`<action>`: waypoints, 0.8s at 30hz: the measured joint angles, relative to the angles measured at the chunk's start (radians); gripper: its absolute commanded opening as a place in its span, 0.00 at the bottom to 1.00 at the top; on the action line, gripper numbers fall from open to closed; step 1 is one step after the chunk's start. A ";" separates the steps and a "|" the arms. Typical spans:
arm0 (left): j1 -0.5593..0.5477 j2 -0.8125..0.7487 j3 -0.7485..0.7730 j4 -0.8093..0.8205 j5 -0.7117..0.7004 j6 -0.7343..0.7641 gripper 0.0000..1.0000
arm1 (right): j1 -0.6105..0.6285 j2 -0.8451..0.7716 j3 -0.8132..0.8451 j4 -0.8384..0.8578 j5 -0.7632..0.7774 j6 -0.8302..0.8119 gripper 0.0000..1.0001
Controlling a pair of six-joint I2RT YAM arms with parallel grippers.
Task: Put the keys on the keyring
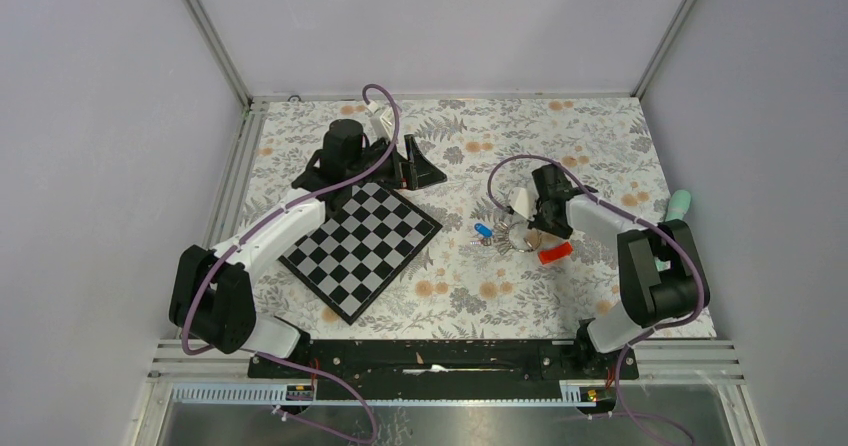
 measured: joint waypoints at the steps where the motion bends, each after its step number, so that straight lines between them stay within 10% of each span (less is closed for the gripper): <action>1: 0.001 0.000 0.000 0.000 0.000 0.000 0.86 | 0.000 0.005 0.002 0.002 0.004 0.000 0.17; 24: 0.023 -0.030 0.000 -0.002 -0.008 0.003 0.99 | -0.037 -0.049 0.022 -0.010 0.002 0.019 0.84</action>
